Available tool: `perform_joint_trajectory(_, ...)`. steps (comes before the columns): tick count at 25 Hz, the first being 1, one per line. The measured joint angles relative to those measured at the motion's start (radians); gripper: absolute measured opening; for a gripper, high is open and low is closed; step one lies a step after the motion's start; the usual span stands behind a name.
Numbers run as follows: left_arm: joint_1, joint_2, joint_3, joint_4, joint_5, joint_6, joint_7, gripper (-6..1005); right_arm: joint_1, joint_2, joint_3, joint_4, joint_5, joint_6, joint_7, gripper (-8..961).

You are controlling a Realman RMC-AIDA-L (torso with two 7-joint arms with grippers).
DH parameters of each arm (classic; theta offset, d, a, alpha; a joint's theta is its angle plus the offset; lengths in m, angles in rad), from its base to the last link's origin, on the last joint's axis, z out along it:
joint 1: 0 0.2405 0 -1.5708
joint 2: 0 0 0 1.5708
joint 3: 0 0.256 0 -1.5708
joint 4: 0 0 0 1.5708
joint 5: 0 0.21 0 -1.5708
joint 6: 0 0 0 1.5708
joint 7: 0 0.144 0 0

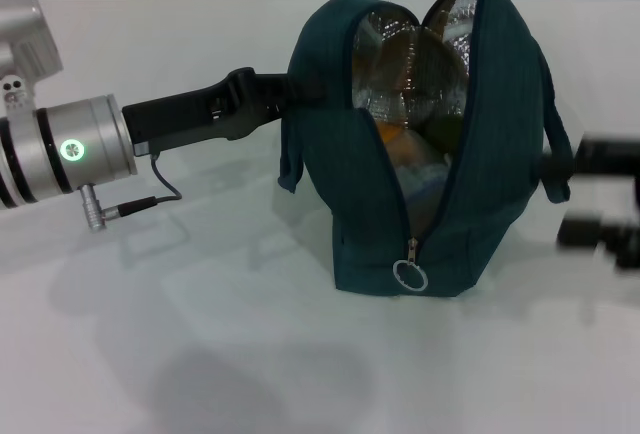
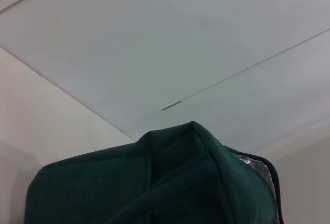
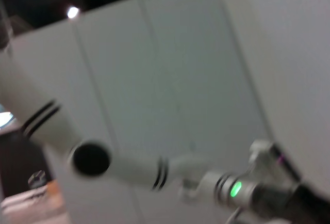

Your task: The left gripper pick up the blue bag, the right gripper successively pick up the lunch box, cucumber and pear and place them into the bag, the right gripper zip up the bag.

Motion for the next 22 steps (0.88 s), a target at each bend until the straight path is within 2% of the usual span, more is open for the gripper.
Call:
perform_joint_trajectory(5, -0.003, 0.000, -0.009, 0.000, -0.002, -0.002, 0.000, 114, 0.008, 0.026, -0.069, -0.002, -0.123, 0.026, -0.053, 603)
perform_joint_trajectory(12, -0.003, 0.000, -0.024, 0.000, -0.002, -0.003, 0.000, 122, 0.041, 0.083, -0.104, 0.003, -0.243, 0.202, -0.044, 602)
perform_joint_trajectory(16, -0.003, 0.000, -0.024, 0.000, -0.003, -0.003, 0.001, 126, 0.065, 0.091, -0.150, 0.025, -0.259, 0.293, -0.032, 602)
perform_joint_trajectory(22, -0.001, -0.001, -0.023, 0.000, -0.003, -0.004, 0.002, 133, 0.082, 0.099, -0.169, 0.039, -0.255, 0.357, -0.030, 601)
